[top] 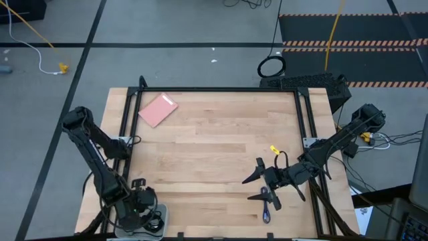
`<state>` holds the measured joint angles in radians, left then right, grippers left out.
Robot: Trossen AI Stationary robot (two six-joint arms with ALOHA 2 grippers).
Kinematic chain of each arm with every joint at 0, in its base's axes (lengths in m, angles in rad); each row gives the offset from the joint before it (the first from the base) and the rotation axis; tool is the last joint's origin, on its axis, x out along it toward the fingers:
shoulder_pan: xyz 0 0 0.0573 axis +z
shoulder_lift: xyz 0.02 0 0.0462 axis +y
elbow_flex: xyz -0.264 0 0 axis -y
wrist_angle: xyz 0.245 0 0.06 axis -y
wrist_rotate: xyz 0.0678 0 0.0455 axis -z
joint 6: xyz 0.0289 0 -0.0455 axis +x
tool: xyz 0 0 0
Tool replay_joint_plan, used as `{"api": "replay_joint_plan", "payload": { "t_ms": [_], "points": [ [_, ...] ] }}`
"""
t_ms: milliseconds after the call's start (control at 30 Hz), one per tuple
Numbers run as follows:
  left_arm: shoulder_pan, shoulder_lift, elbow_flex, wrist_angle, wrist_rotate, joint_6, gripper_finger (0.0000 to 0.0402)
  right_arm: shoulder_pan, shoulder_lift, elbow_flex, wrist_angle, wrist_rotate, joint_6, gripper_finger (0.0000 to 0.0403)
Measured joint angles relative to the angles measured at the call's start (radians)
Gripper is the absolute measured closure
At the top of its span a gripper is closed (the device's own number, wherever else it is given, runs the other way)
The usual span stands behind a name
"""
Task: Pick and place USB-C Cables
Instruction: Put the blue charger cable into the white bin
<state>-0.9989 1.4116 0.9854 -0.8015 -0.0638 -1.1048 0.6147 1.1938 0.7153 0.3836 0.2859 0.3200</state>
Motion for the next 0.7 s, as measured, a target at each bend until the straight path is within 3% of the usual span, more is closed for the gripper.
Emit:
{"api": "replay_joint_plan", "payload": {
  "t_ms": [133,400,533,700],
  "points": [
    [0.064,-0.019,0.011,-0.01,-0.058,0.12,0.0394,0.0,0.0,0.0,0.0,0.0,-0.005,0.0136],
    [0.192,-0.019,0.015,-0.014,-0.065,0.296,0.039,0.0,0.0,0.0,-0.002,0.0,0.008,0.0136],
    [0.199,-0.019,0.015,-0.075,-0.01,0.289,0.0394,0.0,0.0,0.0,-0.007,0.0,0.013,0.0136],
    [0.152,-0.019,0.015,-0.191,0.06,0.153,0.0394,0.0,0.0,0.0,-0.034,0.0,0.027,0.0136]
  ]
}}
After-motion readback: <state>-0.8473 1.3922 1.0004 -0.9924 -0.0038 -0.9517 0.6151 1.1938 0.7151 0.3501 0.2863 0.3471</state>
